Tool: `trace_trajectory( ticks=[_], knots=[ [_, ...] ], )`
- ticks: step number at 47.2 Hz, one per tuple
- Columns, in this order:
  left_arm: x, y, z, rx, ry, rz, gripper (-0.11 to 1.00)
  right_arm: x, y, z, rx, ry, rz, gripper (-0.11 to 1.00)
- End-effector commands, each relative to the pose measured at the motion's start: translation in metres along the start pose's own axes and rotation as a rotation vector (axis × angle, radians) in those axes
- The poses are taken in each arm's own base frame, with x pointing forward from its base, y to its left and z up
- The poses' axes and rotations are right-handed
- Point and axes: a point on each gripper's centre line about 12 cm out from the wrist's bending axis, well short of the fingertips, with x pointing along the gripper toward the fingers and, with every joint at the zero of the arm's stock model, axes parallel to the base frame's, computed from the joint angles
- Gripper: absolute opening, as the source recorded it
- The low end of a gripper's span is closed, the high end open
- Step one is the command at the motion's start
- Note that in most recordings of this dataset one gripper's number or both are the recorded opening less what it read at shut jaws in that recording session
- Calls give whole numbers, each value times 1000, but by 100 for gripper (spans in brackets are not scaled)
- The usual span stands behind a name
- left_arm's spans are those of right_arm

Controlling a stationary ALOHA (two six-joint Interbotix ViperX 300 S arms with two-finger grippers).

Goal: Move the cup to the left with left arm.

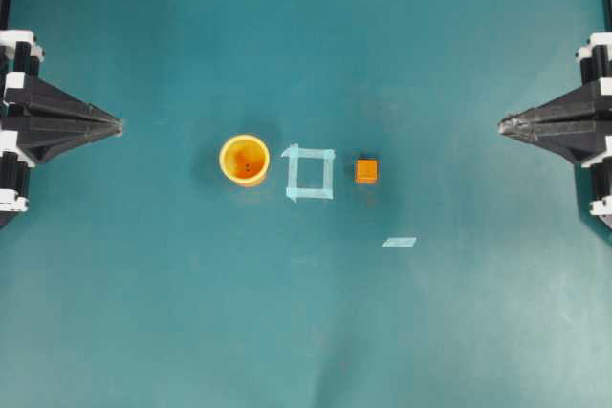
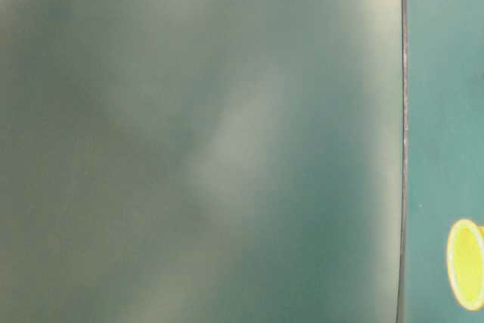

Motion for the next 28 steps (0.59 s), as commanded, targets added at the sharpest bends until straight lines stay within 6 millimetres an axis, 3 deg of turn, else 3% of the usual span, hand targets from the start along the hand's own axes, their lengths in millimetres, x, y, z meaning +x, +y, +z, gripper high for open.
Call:
trace_trajectory(
  ticks=[1,28],
  knots=[
    [1,0,-2,21,46,0,-1,4,0,14,6,-37,-1,-1],
    [0,0,-16,26,158,-2,1,6,0,18,1,-34,0,0]
  ],
)
